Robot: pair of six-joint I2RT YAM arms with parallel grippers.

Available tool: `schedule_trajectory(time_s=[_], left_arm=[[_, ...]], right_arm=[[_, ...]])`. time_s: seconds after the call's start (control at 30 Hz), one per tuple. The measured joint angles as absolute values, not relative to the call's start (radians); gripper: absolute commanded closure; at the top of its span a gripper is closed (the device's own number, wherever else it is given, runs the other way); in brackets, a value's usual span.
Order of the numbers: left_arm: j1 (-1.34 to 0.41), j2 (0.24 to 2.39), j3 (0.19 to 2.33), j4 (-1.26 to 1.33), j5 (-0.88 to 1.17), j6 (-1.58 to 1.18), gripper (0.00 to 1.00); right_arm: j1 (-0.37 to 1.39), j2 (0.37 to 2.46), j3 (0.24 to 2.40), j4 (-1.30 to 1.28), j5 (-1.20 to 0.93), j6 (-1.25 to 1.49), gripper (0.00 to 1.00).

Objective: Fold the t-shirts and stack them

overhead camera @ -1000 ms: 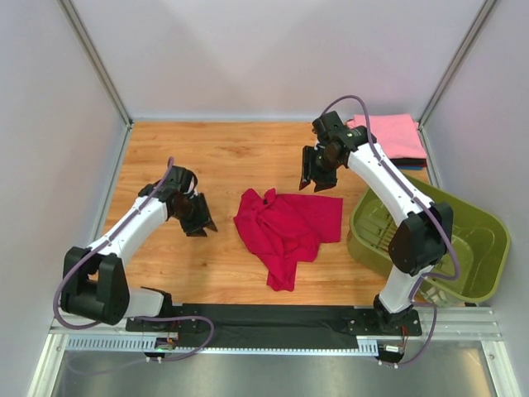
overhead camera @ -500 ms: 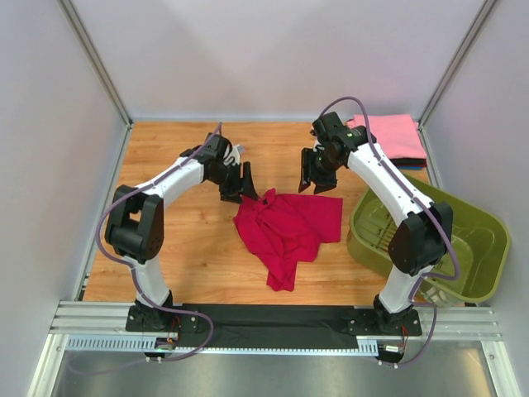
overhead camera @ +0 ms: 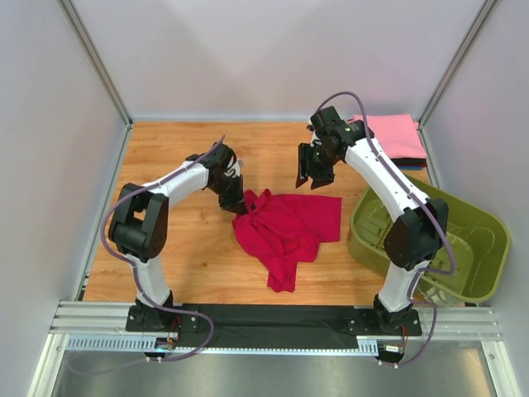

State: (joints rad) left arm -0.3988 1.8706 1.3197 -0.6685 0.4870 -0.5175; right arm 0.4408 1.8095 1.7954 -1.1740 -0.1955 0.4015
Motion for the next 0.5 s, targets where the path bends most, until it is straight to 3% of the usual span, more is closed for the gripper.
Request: schedule_trajectory(time_s=[0.13,0.33,0.5], left_arm=[[-0.382,1.808,1.304,-0.789,0.354,-0.57,1.0],[-0.292,1.521,1.025,-0.897,0.183,-0.673,1.0],[-0.26,1.431,0.937,-0.969,0.109,-0.7,1.0]], right_arm=[[0.44,1.813,1.794,-1.173,-0.201,0.402,0.5],[0.44,1.813,1.755,-1.169,-0.206,0.403,0.5],[0.44,1.818,1.739,-1.17,-0.207,0.401,0.5]])
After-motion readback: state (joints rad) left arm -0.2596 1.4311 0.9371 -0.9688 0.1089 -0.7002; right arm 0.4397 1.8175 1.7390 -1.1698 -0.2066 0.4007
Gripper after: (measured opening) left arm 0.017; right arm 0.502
